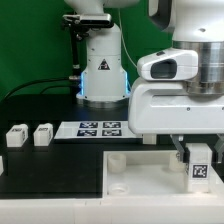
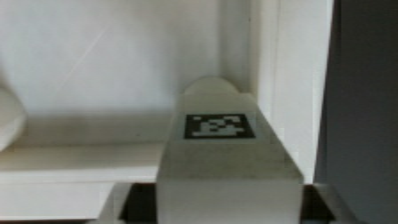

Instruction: Assemble one leg

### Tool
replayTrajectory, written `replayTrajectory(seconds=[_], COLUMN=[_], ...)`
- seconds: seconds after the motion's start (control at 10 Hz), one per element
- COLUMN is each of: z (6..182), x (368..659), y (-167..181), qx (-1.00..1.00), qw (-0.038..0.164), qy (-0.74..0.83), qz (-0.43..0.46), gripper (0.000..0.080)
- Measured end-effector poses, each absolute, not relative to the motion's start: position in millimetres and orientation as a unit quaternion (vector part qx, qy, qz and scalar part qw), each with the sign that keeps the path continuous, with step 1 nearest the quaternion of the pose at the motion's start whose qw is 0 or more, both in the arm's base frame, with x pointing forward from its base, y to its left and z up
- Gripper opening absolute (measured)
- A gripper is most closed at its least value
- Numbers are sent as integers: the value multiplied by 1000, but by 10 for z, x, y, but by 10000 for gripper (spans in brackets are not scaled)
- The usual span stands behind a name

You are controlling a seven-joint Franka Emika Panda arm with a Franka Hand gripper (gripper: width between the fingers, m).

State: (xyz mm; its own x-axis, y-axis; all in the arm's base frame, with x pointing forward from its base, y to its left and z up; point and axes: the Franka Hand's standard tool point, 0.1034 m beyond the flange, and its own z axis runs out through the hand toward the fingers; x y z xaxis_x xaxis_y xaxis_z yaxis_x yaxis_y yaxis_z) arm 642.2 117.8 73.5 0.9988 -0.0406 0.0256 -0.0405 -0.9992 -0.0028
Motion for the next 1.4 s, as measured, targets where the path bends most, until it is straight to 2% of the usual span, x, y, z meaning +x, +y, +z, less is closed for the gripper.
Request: replayTrajectory(seconds=[0.4,0.9,1.4], z=[739,739,739], x=[6416,6402,6393], y=[1176,1159,1143], qx=[-957,-791,-676], qw=[0,-2,-3], qy=[291,611,737], qz=[-13,-13,-11], gripper=[292,292,292])
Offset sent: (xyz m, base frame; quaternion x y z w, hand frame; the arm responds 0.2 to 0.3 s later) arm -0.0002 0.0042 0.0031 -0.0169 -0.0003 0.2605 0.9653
